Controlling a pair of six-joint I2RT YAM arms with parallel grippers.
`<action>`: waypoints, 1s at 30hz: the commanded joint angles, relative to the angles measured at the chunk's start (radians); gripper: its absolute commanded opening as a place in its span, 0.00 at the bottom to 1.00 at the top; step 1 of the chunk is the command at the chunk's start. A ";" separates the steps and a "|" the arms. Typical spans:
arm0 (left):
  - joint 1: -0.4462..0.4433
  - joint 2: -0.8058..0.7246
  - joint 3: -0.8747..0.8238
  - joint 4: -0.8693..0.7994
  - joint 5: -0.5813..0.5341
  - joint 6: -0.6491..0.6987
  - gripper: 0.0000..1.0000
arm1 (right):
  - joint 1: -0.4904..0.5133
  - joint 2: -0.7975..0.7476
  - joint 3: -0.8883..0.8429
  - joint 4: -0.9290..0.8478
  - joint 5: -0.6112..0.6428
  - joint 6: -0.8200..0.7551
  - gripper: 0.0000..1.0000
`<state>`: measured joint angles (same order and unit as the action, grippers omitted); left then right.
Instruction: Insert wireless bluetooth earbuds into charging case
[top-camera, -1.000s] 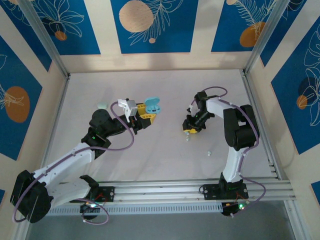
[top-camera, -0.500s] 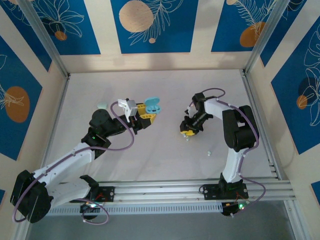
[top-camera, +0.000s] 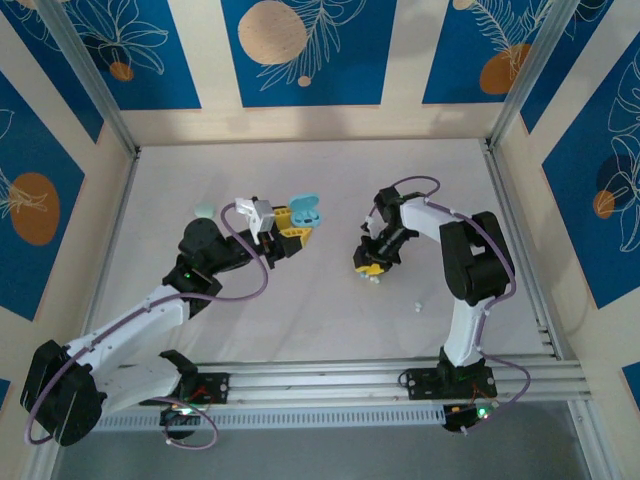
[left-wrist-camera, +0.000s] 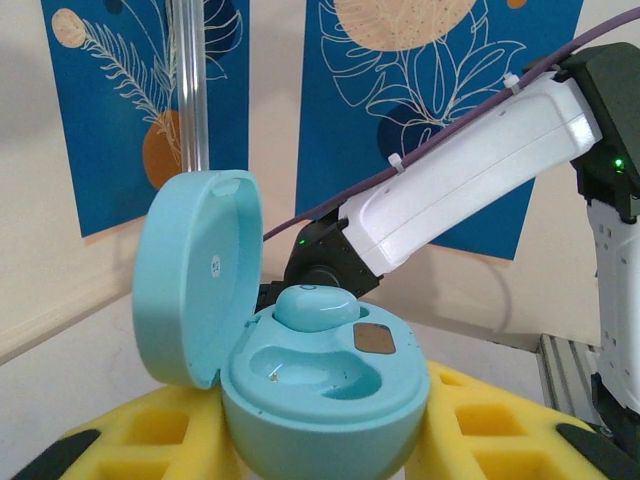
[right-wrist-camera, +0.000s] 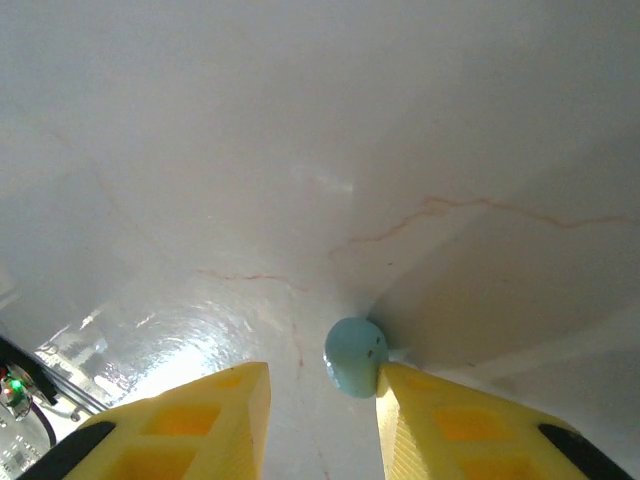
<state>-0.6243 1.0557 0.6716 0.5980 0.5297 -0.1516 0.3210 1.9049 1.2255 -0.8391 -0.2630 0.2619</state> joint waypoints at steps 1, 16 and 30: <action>-0.008 -0.012 -0.007 0.023 -0.008 -0.009 0.37 | 0.010 -0.046 0.026 -0.045 -0.007 -0.008 0.34; -0.008 -0.018 -0.009 0.023 -0.007 -0.008 0.37 | 0.098 0.023 0.134 -0.112 0.289 -0.046 0.30; -0.008 -0.026 -0.015 0.019 -0.011 -0.002 0.37 | 0.168 0.100 0.183 -0.154 0.377 -0.065 0.31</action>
<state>-0.6243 1.0489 0.6643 0.5976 0.5220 -0.1516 0.4797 1.9877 1.3769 -0.9596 0.0967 0.2131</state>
